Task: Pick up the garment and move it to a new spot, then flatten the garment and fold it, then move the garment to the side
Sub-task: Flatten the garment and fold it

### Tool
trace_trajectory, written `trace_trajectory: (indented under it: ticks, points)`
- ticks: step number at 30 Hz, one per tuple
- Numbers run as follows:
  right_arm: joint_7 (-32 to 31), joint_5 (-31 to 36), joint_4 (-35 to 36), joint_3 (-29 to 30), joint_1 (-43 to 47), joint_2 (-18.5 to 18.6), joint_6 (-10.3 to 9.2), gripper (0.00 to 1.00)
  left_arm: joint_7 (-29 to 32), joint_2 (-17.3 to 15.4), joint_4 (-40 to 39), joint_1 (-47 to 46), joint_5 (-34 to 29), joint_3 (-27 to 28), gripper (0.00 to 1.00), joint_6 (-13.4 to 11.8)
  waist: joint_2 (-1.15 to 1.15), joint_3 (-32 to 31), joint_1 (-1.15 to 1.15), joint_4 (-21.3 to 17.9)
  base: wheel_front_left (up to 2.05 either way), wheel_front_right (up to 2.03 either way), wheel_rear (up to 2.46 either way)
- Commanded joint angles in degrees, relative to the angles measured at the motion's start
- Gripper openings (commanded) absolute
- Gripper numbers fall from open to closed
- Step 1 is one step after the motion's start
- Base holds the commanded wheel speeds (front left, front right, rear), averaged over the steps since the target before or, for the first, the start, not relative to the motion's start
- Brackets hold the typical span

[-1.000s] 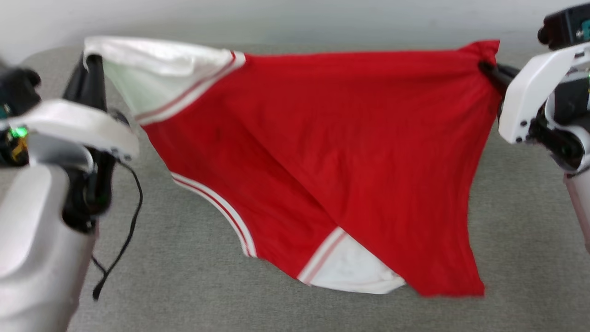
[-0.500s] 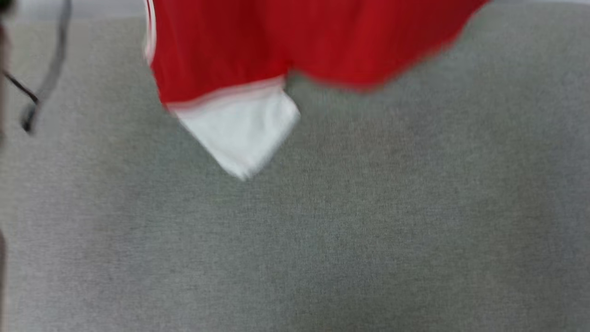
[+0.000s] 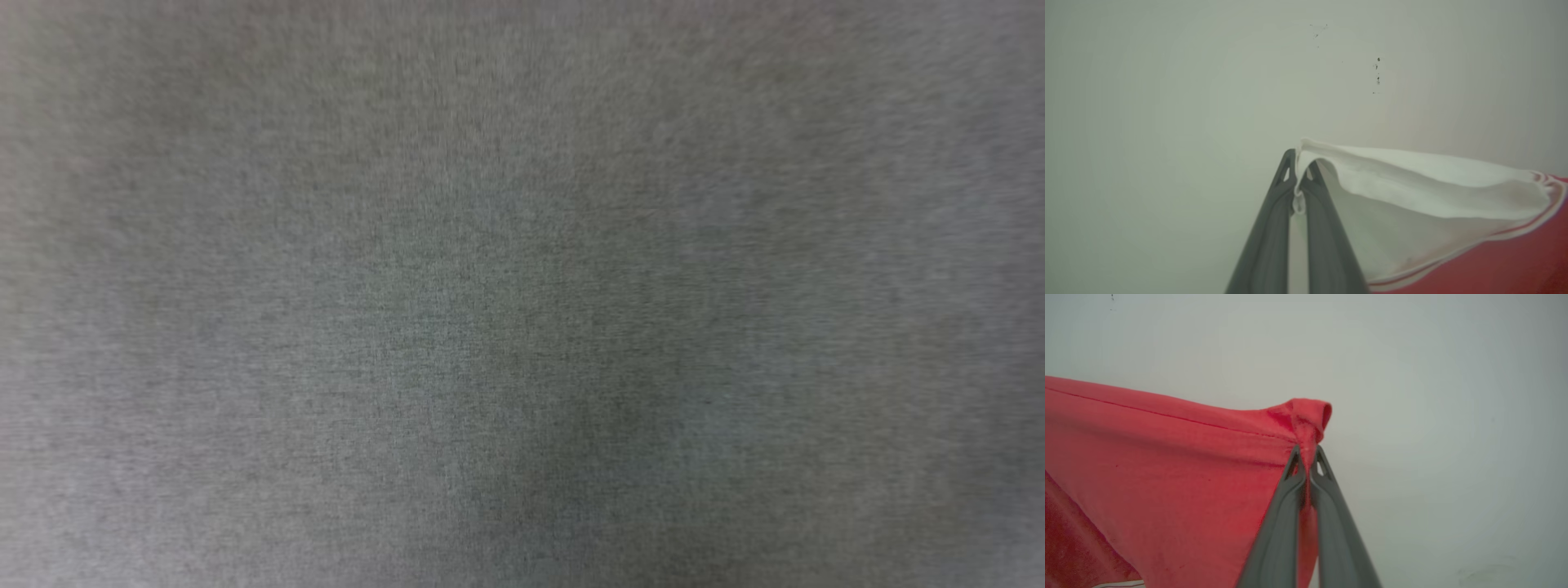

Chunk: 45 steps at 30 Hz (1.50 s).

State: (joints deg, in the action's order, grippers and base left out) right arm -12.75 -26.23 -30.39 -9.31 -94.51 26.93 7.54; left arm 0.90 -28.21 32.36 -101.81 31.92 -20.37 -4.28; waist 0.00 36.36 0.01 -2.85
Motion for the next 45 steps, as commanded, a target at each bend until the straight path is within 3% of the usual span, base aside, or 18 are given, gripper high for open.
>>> trace_trajectory:
  ticks: [1, 7, 13, 20, 27, 35, 45]
  points:
    - [0.1, 0.0, -0.4, 0.0, -1.0, 0.2, -0.1, 0.0, -0.1, -0.1, 0.3, -0.7, -0.2, 0.0, 0.0, -0.4, 0.0, 4.1, -0.01, 0.8, 0.0, 0.0, 0.0]
    - [1.4, -1.3, -4.1, -2.9, -3.4, -0.7, -0.1, 0.0, -0.6, 0.3, 1.4, 1.0, 0.3, -0.3, 0.0, -0.5, 0.0, 8.5, -0.01, 0.9, 0.0, 0.0, 0.0]
    - [3.7, -3.0, -10.5, -6.5, -3.0, -1.1, -0.1, 0.0, -1.7, 1.3, 3.5, 4.9, 2.4, -0.1, 0.0, 0.6, 0.0, 8.9, -0.01, 1.7, 0.0, 0.0, 0.0]
    - [6.7, -6.5, -15.7, -13.0, 6.5, -2.3, -0.09, 0.0, -5.0, 2.1, 5.2, 17.8, 6.3, 0.4, 0.0, 3.5, 0.0, 1.9, -0.01, 1.9, 0.0, 0.0, 0.0]
    - [10.9, -10.2, -14.2, -18.3, 22.1, -2.7, -0.09, 0.0, -8.5, 0.9, 1.4, 37.0, 10.2, 1.8, 0.0, 4.1, 0.0, -7.8, -0.01, 1.6, 0.0, 0.0, 0.0]
    - [13.5, -12.7, -10.1, -21.2, 40.9, -1.5, -0.1, 0.0, -10.0, -0.7, -8.4, 62.4, 13.5, 2.9, 0.0, 0.3, 0.0, -17.6, -0.01, 1.8, 0.0, 0.0, 0.0]
    - [14.0, -12.3, -2.6, -18.8, 61.6, -0.8, -0.1, 0.0, -10.0, -2.7, -25.1, 92.3, 17.1, 5.6, 0.0, -8.9, 0.0, -26.0, -0.01, 1.7, 0.0, 0.0, 0.0]
